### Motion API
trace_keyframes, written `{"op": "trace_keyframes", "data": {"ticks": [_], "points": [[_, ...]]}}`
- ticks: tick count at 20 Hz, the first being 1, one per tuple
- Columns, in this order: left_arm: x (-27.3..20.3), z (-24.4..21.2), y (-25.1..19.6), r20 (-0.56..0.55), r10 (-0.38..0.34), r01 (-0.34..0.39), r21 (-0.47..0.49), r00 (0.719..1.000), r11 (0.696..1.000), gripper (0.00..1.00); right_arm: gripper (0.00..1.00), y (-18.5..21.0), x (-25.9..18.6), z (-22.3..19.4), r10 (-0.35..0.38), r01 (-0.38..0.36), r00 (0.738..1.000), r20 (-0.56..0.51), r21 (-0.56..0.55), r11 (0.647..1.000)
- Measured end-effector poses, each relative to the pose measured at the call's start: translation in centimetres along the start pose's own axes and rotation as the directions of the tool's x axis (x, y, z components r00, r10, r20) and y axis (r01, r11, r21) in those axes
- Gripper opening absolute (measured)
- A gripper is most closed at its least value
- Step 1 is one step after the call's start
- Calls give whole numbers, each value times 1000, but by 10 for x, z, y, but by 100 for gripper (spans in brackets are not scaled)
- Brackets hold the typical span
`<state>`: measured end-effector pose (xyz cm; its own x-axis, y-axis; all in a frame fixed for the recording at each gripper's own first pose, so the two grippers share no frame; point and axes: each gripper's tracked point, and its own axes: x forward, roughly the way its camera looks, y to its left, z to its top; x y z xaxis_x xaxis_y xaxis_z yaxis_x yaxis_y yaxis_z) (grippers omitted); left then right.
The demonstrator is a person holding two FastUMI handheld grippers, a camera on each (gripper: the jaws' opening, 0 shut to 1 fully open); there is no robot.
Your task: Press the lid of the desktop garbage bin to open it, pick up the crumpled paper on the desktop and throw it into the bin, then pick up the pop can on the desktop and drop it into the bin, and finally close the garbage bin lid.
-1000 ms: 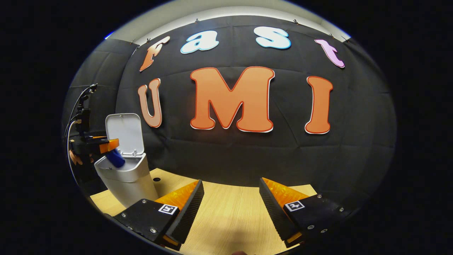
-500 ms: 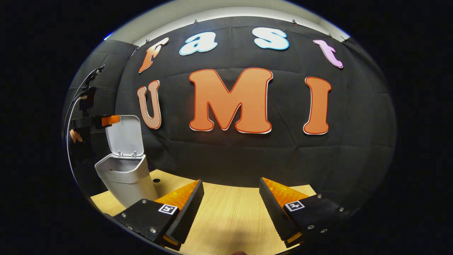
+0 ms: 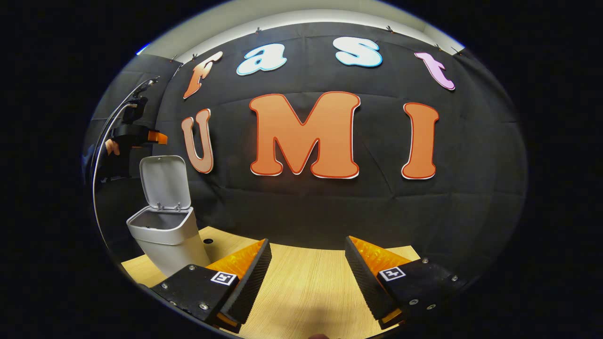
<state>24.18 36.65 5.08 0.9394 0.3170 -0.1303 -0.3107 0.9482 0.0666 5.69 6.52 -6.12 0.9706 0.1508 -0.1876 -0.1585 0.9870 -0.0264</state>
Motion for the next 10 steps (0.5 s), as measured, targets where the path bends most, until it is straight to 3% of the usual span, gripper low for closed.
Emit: {"op": "trace_keyframes", "data": {"ticks": [10], "points": [[24,-43,-11,-269,-56,60,8,962,998,93,94,-19,-2,-2,-19,19,1000,3,11,1000]]}}
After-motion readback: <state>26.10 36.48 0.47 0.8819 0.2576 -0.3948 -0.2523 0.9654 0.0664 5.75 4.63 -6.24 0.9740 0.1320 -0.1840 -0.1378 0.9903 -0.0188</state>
